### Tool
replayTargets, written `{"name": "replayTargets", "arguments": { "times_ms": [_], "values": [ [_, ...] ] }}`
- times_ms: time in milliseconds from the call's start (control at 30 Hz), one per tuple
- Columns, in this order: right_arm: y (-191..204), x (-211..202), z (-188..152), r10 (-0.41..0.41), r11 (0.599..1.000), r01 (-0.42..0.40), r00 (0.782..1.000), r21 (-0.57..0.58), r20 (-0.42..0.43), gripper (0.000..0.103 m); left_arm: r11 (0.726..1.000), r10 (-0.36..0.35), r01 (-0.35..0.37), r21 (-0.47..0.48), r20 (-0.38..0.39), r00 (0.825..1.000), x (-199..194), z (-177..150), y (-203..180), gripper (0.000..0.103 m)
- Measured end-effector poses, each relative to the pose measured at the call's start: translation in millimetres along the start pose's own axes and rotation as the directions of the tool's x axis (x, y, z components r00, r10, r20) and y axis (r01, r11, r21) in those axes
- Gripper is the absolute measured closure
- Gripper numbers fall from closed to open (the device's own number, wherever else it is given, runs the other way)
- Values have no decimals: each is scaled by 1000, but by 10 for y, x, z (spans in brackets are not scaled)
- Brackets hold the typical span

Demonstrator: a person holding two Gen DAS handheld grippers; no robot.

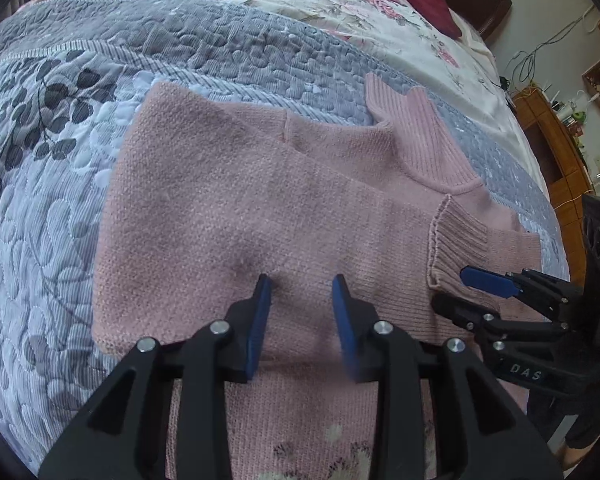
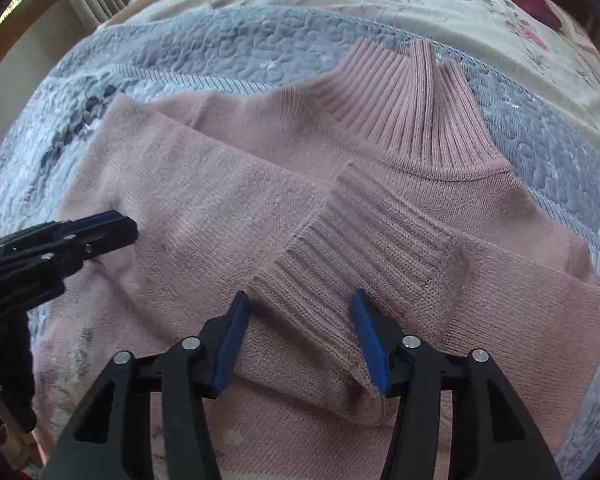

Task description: Fold small clothes

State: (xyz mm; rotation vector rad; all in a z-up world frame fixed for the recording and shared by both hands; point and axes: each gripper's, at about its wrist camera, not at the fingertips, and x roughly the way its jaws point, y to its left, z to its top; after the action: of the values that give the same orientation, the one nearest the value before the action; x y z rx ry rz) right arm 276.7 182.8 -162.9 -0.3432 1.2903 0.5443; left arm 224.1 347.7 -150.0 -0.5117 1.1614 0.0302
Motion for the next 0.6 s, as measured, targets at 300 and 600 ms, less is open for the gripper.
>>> {"name": "replayTargets", "arguments": {
  "times_ms": [300, 600],
  "values": [
    [-478, -503, -176, 89, 980, -112, 986, 164, 140, 94, 1000, -10, 10, -1, 2, 1000, 54, -13, 31, 72],
    [-1435, -806, -798, 97, 884, -178, 975, 431, 202, 94, 1000, -1, 1, 6, 6, 1000, 82, -13, 28, 72]
  ]
}}
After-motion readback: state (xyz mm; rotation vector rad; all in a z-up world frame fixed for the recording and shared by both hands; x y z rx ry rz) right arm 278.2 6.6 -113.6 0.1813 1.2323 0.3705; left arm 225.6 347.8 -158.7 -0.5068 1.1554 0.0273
